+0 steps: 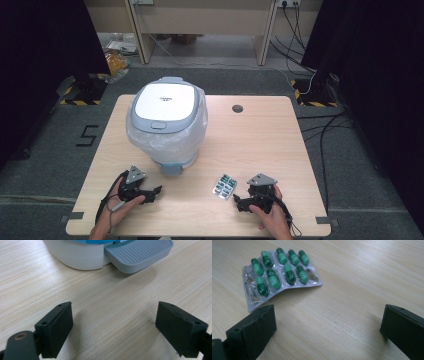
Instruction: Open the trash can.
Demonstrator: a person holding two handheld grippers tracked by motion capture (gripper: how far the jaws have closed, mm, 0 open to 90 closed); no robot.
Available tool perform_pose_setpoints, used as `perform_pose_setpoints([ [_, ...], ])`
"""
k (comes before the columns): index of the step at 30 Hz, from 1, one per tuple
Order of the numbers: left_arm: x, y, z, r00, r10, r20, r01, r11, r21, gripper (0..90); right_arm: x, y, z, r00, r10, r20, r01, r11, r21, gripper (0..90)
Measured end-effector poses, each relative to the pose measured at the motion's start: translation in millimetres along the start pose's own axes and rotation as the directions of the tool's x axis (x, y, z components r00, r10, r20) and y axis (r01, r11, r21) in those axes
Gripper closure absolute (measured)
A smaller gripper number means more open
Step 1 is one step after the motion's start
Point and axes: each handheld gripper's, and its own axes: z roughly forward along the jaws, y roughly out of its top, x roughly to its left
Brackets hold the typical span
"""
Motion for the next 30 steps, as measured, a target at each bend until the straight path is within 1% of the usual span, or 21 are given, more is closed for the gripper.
perform_pose_setpoints([
  [14,-0.9,0.0,-0.6,1.0000,-0.003,-0.001,0.003,1.0000,0.000,14.6,-0.2,0.1,0.1,1.0000,-0.002,0.001,0.002,1.000,0.000,0.3],
  [16,-3.5,0.3,-0.8,0.9998,-0.014,0.015,0.014,0.9999,-0.008,15.0,-0.3,0.2,0.2,1.0000,-0.002,0.001,0.002,1.000,0.000,0.4],
  [18,-8.2,1.1,-0.4,0.9998,-0.005,0.018,0.005,0.9999,-0.015,15.0,-0.3,0.2,0.2,1.0000,-0.002,0.001,0.002,1.000,0.000,0.4],
  [20,-12.9,2.1,0.5,0.9994,0.003,0.035,-0.002,0.9997,-0.026,15.1,-0.6,0.2,0.2,1.0000,-0.002,0.001,0.002,1.000,0.000,0.4],
  [22,-14.4,2.5,0.5,0.9992,0.007,0.039,-0.006,0.9996,-0.029,15.1,-0.7,0.2,0.2,1.0000,-0.001,0.001,0.001,1.000,0.000,0.4],
  [23,-18.0,3.8,0.4,0.9987,0.018,0.047,-0.016,0.9992,-0.037,15.1,-0.7,0.2,0.2,1.0000,-0.001,0.002,0.001,1.000,0.000,0.4],
  [25,-19.3,4.2,0.5,0.9985,0.017,0.052,-0.015,0.9989,-0.044,15.1,-0.7,0.3,0.3,1.0000,0.000,0.002,0.000,1.000,0.000,0.3],
  [26,-21.3,4.9,0.0,0.9980,0.013,0.062,-0.010,0.9982,-0.059,15.2,-0.7,0.3,0.3,1.0000,-0.001,0.002,0.001,1.000,0.000,0.3],
  [30,-26.3,7.2,-0.6,0.9959,0.019,0.088,-0.012,0.9966,-0.082,15.3,-0.8,0.2,0.3,1.0000,-0.001,0.002,0.001,1.000,0.000,0.3],
])
